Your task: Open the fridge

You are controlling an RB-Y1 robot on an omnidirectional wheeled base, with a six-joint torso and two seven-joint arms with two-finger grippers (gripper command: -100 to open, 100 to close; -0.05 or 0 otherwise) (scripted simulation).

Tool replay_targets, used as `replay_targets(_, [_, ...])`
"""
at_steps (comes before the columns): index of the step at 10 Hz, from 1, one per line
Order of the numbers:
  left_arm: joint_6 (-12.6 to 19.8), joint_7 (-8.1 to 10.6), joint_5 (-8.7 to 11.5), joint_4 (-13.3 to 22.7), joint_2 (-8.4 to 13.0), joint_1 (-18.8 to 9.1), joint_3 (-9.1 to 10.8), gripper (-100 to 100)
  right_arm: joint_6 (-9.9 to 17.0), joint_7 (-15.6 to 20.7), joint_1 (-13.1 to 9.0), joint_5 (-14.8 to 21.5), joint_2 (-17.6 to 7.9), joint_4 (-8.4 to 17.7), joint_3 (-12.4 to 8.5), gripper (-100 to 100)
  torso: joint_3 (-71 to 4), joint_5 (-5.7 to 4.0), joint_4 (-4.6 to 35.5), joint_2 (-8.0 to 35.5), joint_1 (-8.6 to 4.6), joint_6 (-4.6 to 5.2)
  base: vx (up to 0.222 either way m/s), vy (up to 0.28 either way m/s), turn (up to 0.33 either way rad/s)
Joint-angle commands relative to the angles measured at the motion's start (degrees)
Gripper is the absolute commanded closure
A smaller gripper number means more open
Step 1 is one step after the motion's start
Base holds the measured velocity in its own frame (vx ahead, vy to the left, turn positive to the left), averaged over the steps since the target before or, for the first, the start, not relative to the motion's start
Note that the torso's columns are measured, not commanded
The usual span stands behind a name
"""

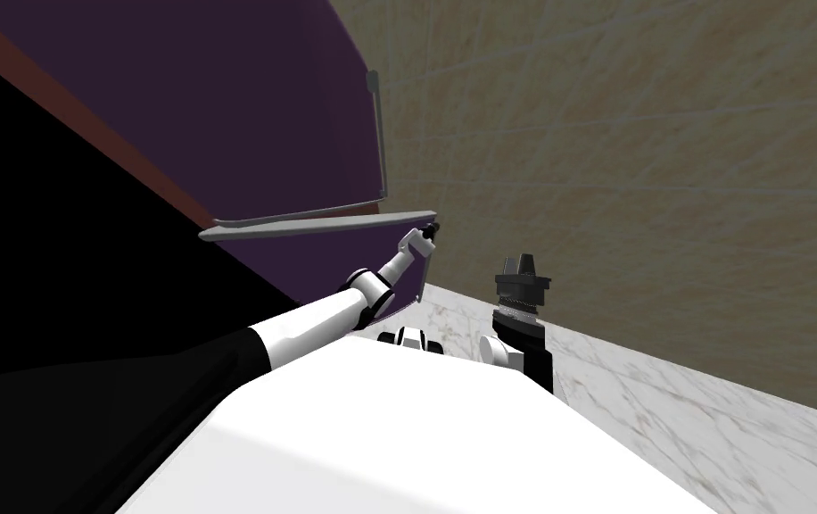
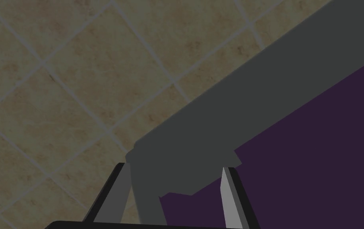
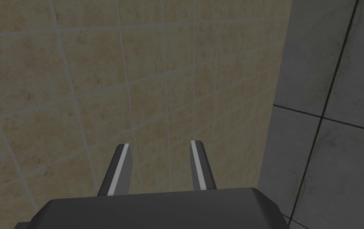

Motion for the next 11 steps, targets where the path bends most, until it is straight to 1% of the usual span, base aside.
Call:
replay_targets(1, [-0.49, -0.29, 2.25, 0.37, -0.18, 0.23, -1.97, 100, 0.00, 0.00, 0.01, 0.00, 0.00, 0.00, 0.00, 0, -0.11, -0.03, 0.00, -0.19, -0.12, 0.08, -0.230, 0.031, -0.174])
replay_targets(2, [-0.72, -0.42, 3.10, 0.50, -0.24, 0.10, -2.69, 100, 0.00, 0.00, 0.01, 0.00, 0.00, 0.00, 0.00, 0, -0.21, -0.05, -0.05, -0.33, -0.15, 0.22, -0.265, 0.062, -0.172])
replay_targets(3, [-0.89, -0.22, 2.23, 0.66, -0.03, -0.16, -2.00, 100, 0.00, 0.00, 0.01, 0.00, 0.00, 0.00, 0.00, 0, -0.20, -0.07, -0.07, -0.28, -0.18, 0.32, -0.131, 0.033, -0.047])
replay_targets(4, [-1.10, -0.36, 4.00, 0.42, -0.12, -0.23, -3.72, 100, 0.00, 0.00, 0.03, 0.00, 0.00, -0.01, 0.00, 0, -0.35, -0.06, -0.03, -0.59, -0.18, 0.11, -0.177, 0.105, -0.186])
replay_targets(5, [-1.10, -0.36, 4.00, 0.42, -0.12, -0.23, -3.72, 100, 0.00, 0.00, 0.02, 0.00, -0.01, -0.01, -0.01, 0, -0.24, -0.06, -0.11, -0.33, -0.03, 0.35, -0.207, 0.144, -0.236])
replay_targets(7, [-1.28, -0.48, 5.68, 0.16, -0.15, -0.26, -5.34, 100, 0.00, 0.00, 0.02, 0.00, -0.01, 0.00, -0.01, 0, -0.18, -0.09, -0.11, -0.28, -0.18, 0.19, -0.196, 0.111, -0.185])
replay_targets(10, [-1.54, -0.66, 8.19, -0.23, -0.19, -0.30, -7.77, 100, 0.00, 0.00, 0.01, 0.00, -0.01, 0.00, -0.01, 0, -0.20, -0.11, -0.19, -0.31, -0.15, 0.25, -0.244, 0.121, -0.211])
replay_targets(11, [0.21, -0.58, 8.02, -1.80, -0.02, -1.51, -7.18, -100, 0.00, 0.00, 0.01, 0.00, -0.01, 0.00, -0.01, 0, -0.22, -0.08, -0.20, -0.33, -0.10, 0.19, -0.115, 0.077, -0.048])
